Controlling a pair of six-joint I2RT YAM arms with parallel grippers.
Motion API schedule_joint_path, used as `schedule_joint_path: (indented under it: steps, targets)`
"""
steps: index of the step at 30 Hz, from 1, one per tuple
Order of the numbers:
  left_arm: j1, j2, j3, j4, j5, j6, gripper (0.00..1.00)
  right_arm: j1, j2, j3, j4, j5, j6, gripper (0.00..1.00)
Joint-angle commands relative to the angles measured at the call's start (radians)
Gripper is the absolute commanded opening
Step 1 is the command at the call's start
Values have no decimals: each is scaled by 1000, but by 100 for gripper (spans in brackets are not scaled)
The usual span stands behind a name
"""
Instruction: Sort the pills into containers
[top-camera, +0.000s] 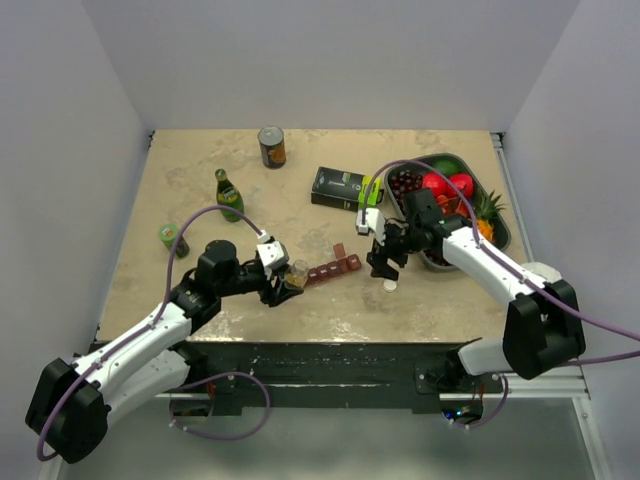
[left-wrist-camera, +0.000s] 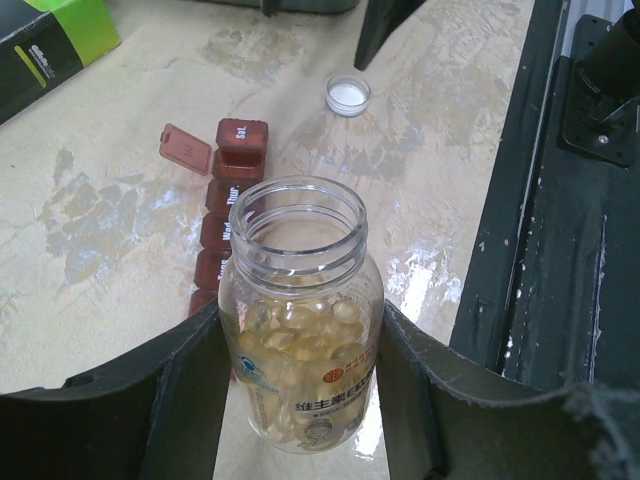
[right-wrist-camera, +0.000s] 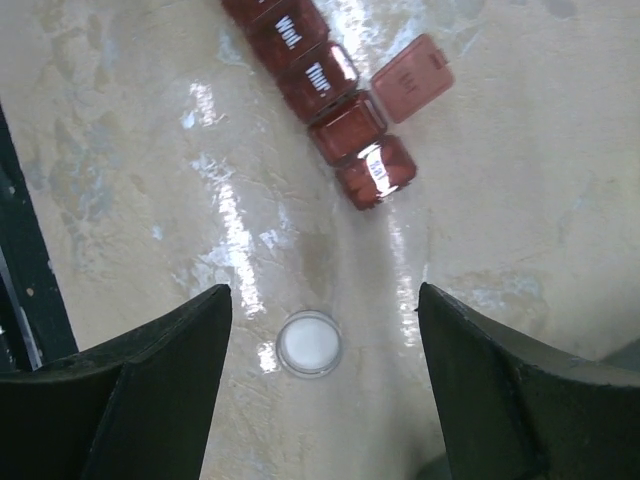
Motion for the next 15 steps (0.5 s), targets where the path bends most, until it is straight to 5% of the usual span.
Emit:
schedule_joint_path:
  steps: [1, 6, 15]
  targets:
    - [-5, -20, 38, 37, -4, 25, 0, 2, 1, -54, -10, -55, -91, 76]
    - [-3, -23, 38, 36, -9, 29, 0, 2, -39, -157, -36, 17, -240, 65]
    - [-5, -29, 39, 37, -1, 20, 0, 2, -51, -159, 10, 30, -182, 61]
